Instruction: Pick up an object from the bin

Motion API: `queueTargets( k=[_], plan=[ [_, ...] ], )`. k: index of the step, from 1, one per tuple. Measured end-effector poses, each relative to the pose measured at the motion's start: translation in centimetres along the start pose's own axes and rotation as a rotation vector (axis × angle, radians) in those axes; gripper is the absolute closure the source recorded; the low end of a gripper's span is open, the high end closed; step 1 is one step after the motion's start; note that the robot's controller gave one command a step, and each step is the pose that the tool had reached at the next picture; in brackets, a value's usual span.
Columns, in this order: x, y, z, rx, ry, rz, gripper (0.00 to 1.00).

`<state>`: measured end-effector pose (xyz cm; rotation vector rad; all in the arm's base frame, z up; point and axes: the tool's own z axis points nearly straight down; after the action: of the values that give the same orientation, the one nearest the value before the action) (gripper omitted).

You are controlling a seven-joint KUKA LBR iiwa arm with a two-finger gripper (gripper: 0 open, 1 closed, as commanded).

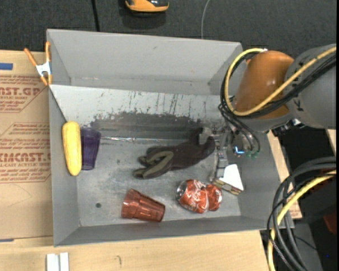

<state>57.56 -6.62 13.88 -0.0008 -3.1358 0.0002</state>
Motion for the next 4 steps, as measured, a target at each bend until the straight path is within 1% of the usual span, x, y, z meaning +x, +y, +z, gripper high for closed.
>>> queueTargets(
  k=[1, 2, 3, 4],
  plan=[
    [-0.2, 0.0, -0.5, 0.001, -0.008, -0.001, 0.00],
    [-1.7, 2.6, 7.0, -0.002, -0.006, 0.093, 0.00],
    [-1.6, 2.8, 1.2, 0.001, -0.010, -0.106, 0.00],
    [-1.6, 2.7, 7.3, -0.004, -0.005, 0.093, 0.00]
  ],
)
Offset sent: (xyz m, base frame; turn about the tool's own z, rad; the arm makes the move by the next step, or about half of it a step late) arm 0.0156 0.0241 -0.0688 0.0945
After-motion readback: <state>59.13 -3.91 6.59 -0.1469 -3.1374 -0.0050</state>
